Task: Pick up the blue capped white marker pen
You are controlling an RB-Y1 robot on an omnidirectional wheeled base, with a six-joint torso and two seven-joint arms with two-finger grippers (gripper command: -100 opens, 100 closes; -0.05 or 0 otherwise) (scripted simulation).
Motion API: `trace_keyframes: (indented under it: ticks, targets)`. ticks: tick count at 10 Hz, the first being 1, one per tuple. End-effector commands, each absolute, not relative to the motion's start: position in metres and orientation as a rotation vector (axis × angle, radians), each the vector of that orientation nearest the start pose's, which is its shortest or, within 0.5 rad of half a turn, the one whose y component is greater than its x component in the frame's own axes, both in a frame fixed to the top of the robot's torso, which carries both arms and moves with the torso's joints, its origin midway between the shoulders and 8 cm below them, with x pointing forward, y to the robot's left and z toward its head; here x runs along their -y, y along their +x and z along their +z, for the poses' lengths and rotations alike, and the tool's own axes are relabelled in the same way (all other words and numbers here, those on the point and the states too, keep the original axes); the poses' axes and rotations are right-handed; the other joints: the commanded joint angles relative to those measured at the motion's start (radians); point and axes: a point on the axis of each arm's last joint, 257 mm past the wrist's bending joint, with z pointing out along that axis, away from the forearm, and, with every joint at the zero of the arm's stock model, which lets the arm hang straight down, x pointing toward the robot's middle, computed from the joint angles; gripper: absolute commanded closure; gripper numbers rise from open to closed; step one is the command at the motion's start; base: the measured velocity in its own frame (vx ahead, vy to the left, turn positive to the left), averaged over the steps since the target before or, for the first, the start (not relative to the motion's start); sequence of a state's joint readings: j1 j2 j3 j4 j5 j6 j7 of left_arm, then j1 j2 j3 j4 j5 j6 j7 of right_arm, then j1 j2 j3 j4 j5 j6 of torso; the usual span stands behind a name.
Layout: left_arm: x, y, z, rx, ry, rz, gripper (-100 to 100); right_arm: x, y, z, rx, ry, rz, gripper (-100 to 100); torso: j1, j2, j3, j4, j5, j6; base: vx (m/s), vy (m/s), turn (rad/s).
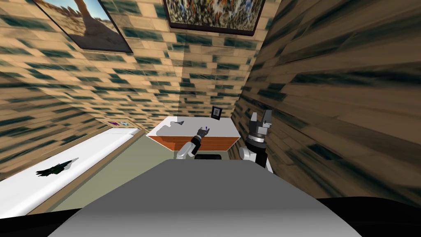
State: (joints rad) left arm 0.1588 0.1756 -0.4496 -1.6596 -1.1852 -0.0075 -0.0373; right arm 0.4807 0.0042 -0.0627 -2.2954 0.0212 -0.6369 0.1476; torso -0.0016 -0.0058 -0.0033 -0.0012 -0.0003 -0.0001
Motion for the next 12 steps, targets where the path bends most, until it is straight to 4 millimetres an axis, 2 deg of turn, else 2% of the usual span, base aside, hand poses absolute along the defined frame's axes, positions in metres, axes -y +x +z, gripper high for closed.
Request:
trace_keyframes:
  ticks: [1, 3, 4, 6, 8, 9, 11, 12]
  targets:
    - [-0.061, 0.446, -0.313, -1.756, 0.171, -0.444, -100, 0.287, 0.313, 0.062, -0.532, 0.453, 1.128, 0, 0.000, 0.000, 0.000, 0.000, 0.000, 0.000, 0.097, -0.041, -0.024]
    - [-0.066, 0.441, -0.340, -1.805, 0.219, -0.380, -100, 0.287, 0.313, 0.062, -0.532, 0.453, 1.128, 0, -0.002, -0.001, -0.001, 0.000, 0.000, 0.000, 0.117, -0.046, -0.016]
    - [-0.066, 0.441, -0.340, -1.805, 0.219, -0.380, -100, 0.287, 0.313, 0.062, -0.532, 0.453, 1.128, 0, -0.002, -0.002, -0.001, 0.000, 0.000, 0.000, 0.090, -0.020, -0.001]
    - [-0.072, 0.436, -0.363, -1.843, 0.265, -0.324, -100, 0.287, 0.313, 0.062, -0.532, 0.453, 1.128, 0, 0.001, 0.001, 0.000, 0.000, 0.000, 0.000, 0.072, -0.015, -0.017]
    - [-0.072, 0.436, -0.363, -1.843, 0.265, -0.324, -100, 0.287, 0.313, 0.062, -0.532, 0.453, 1.128, 0, 0.000, 0.002, 0.001, 0.000, 0.000, 0.000, 0.036, -0.012, 0.001]
    - [-0.078, 0.432, -0.380, -1.870, 0.305, -0.277, -100, 0.287, 0.313, 0.062, -0.531, 0.453, 1.128, 0, 0.000, 0.004, 0.002, 0.001, 0.000, 0.000, 0.049, -0.019, -0.019]
    - [-0.084, 0.428, -0.394, -1.891, 0.344, -0.234, -100, 0.287, 0.313, 0.062, -0.532, 0.453, 1.128, 0, 0.000, 0.002, 0.001, 0.000, 0.000, 0.000, 0.067, -0.023, -0.012]
    - [-0.082, 0.429, -0.390, -1.884, 0.332, -0.253, -100, 0.287, 0.313, 0.062, -0.532, 0.453, 1.128, 0, 0.000, 0.002, 0.001, 0.000, 0.000, 0.000, 0.028, -0.008, 0.000]
